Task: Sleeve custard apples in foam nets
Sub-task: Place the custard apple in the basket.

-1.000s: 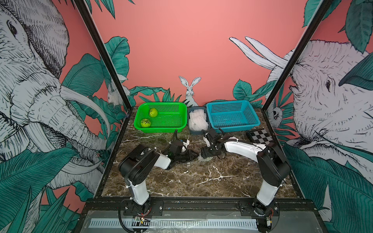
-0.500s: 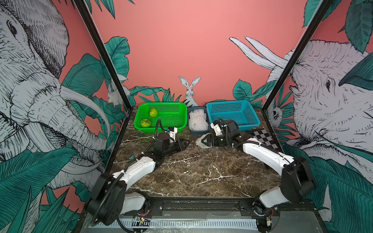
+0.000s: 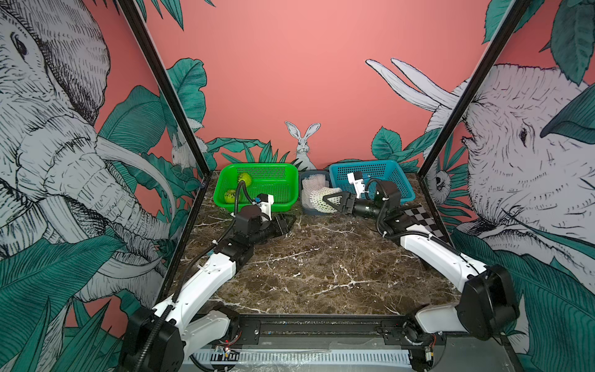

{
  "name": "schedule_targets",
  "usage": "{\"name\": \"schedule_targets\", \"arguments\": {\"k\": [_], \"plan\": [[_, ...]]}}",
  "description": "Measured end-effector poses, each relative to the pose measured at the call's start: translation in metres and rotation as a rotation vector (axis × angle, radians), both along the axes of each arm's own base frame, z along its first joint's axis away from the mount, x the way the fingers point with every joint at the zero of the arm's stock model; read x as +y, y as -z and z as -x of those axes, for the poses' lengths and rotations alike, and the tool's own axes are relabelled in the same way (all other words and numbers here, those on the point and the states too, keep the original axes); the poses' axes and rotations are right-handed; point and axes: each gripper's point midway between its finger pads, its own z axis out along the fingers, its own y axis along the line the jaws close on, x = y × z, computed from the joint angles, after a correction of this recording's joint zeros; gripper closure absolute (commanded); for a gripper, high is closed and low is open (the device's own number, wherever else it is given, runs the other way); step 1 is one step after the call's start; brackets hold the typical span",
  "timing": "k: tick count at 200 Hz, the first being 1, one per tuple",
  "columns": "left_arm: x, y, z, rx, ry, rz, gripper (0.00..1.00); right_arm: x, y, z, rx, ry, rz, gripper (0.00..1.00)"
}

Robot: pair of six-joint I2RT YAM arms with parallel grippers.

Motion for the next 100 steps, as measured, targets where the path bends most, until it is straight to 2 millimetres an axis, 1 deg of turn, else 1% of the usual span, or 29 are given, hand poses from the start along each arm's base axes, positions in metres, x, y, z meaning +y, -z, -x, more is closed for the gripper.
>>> {"name": "schedule_targets", "arguments": {"k": [26, 48, 59, 75, 87, 100], "plan": [[-0.001, -0.001, 0.001, 0.006, 0.007, 0.01, 0.53, -0.011, -0.022, -0.015, -0.031, 0.055, -0.024, 0.22], [-0.003, -0.003, 0.004, 0.008, 0.018, 0.021, 0.54, -0.026, -0.04, -0.04, -0.08, 0.158, 0.024, 0.22], [-0.003, -0.004, 0.005, 0.006, 0.023, 0.024, 0.53, -0.033, -0.045, -0.054, -0.099, 0.215, 0.063, 0.22], [-0.004, -0.005, 0.006, 0.009, 0.026, 0.03, 0.54, -0.049, -0.045, -0.081, -0.115, 0.331, 0.149, 0.22], [-0.004, -0.005, 0.006, 0.01, 0.03, 0.038, 0.53, -0.062, -0.038, -0.102, -0.115, 0.418, 0.233, 0.22], [-0.005, -0.004, 0.007, 0.015, 0.033, 0.049, 0.53, -0.077, -0.026, -0.127, -0.107, 0.514, 0.325, 0.22]]}}
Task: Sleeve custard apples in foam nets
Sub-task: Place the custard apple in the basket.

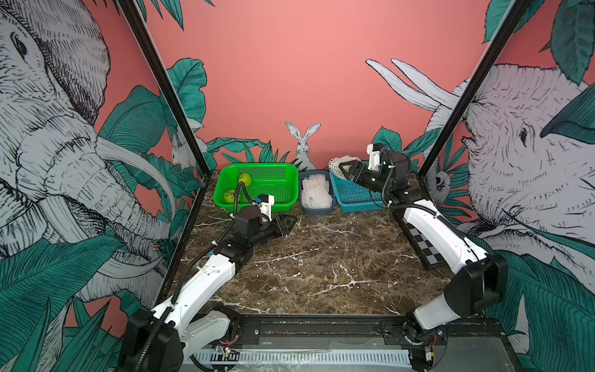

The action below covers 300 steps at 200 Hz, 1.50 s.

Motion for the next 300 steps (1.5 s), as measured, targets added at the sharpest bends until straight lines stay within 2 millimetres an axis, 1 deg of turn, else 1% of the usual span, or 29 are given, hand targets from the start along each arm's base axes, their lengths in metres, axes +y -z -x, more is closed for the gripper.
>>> {"name": "schedule_targets", "arguments": {"k": [8, 20, 43, 46, 57, 72, 91, 121, 148, 168, 205, 251, 274, 300], "plan": [[0.0, 0.002, 0.001, 0.004, 0.0, 0.004, 0.53, -0.009, 0.01, -0.014, 0.014, 0.055, 0.045, 0.22], [0.0, 0.007, 0.002, 0.015, -0.002, 0.007, 0.53, -0.024, 0.031, -0.033, 0.047, 0.133, 0.109, 0.22], [0.0, 0.012, 0.003, 0.032, -0.004, 0.012, 0.54, -0.05, 0.078, -0.066, 0.133, 0.244, 0.199, 0.22], [0.0, 0.012, 0.003, 0.033, -0.005, 0.013, 0.54, -0.053, 0.087, -0.071, 0.148, 0.256, 0.213, 0.23], [0.0, 0.011, 0.003, 0.031, -0.005, 0.017, 0.54, -0.064, 0.11, -0.083, 0.192, 0.299, 0.258, 0.22], [-0.002, 0.009, 0.003, 0.025, -0.003, 0.024, 0.53, -0.076, 0.137, -0.096, 0.239, 0.345, 0.32, 0.22], [-0.002, 0.008, 0.002, 0.023, -0.004, 0.031, 0.54, -0.085, 0.161, -0.108, 0.283, 0.39, 0.385, 0.22], [-0.004, 0.011, -0.001, 0.032, -0.005, 0.032, 0.53, -0.092, 0.179, -0.124, 0.309, 0.429, 0.457, 0.22], [-0.005, 0.015, -0.001, 0.043, -0.005, 0.03, 0.54, -0.093, 0.192, -0.137, 0.327, 0.434, 0.5, 0.22], [-0.005, 0.019, 0.0, 0.053, -0.005, 0.027, 0.54, -0.093, 0.203, -0.142, 0.343, 0.43, 0.524, 0.22], [-0.004, 0.024, 0.001, 0.063, -0.008, 0.024, 0.54, -0.092, 0.227, -0.145, 0.388, 0.413, 0.557, 0.22], [-0.003, 0.022, 0.001, 0.057, -0.015, 0.023, 0.54, -0.089, 0.246, -0.148, 0.429, 0.386, 0.579, 0.21], [-0.002, 0.023, 0.001, 0.058, -0.021, 0.02, 0.54, -0.088, 0.254, -0.146, 0.448, 0.373, 0.587, 0.17], [-0.001, 0.025, 0.001, 0.063, -0.028, 0.015, 0.54, -0.088, 0.255, -0.145, 0.451, 0.366, 0.596, 0.08]]}}
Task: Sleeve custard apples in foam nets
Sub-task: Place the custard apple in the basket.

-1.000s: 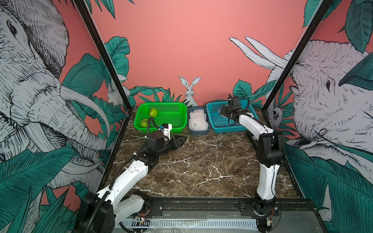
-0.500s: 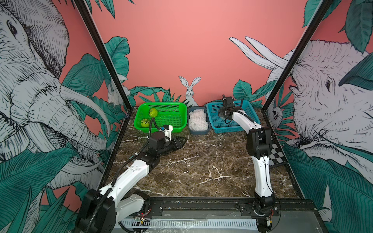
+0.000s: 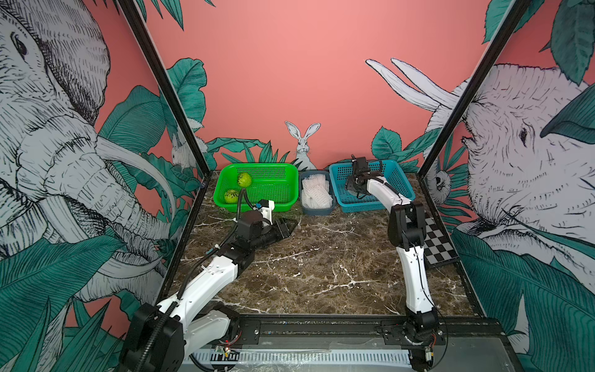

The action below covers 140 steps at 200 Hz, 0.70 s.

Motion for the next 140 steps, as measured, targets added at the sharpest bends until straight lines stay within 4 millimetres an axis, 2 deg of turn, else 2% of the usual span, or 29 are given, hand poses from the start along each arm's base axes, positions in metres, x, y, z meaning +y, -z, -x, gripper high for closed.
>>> {"name": "schedule_targets", "arguments": {"k": [28, 65, 87, 92, 108, 122, 140], "plan": [[0.001, 0.004, 0.001, 0.008, -0.004, -0.006, 0.54, -0.001, -0.001, 0.002, 0.012, -0.013, 0.015, 0.01], [0.002, 0.006, 0.001, 0.014, -0.007, -0.012, 0.54, -0.004, -0.009, 0.003, 0.01, -0.028, 0.047, 0.01], [0.005, 0.01, 0.001, 0.023, -0.02, -0.027, 0.52, -0.009, -0.017, 0.01, 0.012, -0.033, 0.076, 0.01], [0.006, 0.01, 0.0, 0.025, -0.026, -0.034, 0.51, -0.011, -0.022, 0.014, 0.011, -0.034, 0.084, 0.01], [0.01, 0.011, -0.001, 0.032, -0.047, -0.061, 0.36, -0.016, -0.039, 0.028, 0.0, -0.038, 0.101, 0.01], [0.015, 0.006, -0.003, 0.034, -0.067, -0.096, 0.34, -0.019, -0.062, 0.043, -0.028, -0.043, 0.104, 0.02], [0.021, -0.014, -0.009, 0.008, -0.082, -0.125, 0.3, -0.017, -0.099, 0.067, -0.101, -0.066, 0.1, 0.04]]}}
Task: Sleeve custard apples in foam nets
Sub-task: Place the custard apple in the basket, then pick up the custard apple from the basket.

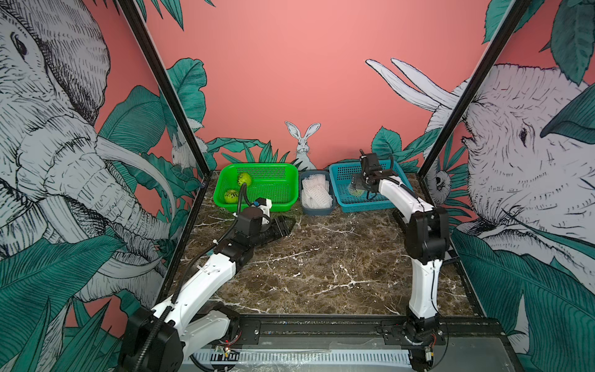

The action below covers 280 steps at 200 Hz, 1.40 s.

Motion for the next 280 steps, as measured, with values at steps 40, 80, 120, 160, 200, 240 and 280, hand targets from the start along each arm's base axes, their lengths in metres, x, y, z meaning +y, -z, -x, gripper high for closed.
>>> {"name": "schedule_targets", "arguments": {"k": [40, 80, 120, 160, 200, 240, 280], "plan": [[0.023, -0.041, -0.031, -0.039, -0.066, -0.07, 0.18, 0.035, -0.071, 0.063, -0.163, -0.151, -0.078, 0.06], [0.04, -0.044, -0.073, 0.028, -0.086, -0.223, 0.03, 0.075, -0.07, 0.125, -0.174, -0.336, -0.149, 0.06], [0.084, -0.025, -0.113, 0.155, -0.158, -0.448, 0.04, 0.095, -0.037, 0.171, -0.091, -0.433, -0.195, 0.07], [0.144, 0.001, -0.153, 0.275, -0.26, -0.658, 0.04, 0.112, -0.024, 0.202, -0.058, -0.496, -0.237, 0.07], [0.192, 0.032, -0.187, 0.379, -0.323, -0.759, 0.05, 0.121, -0.017, 0.219, -0.035, -0.521, -0.262, 0.07], [0.219, 0.067, -0.212, 0.46, -0.346, -0.809, 0.05, 0.13, -0.019, 0.226, -0.035, -0.539, -0.276, 0.08], [0.227, 0.097, -0.221, 0.518, -0.329, -0.849, 0.05, 0.131, -0.019, 0.228, -0.032, -0.536, -0.279, 0.08]]}}
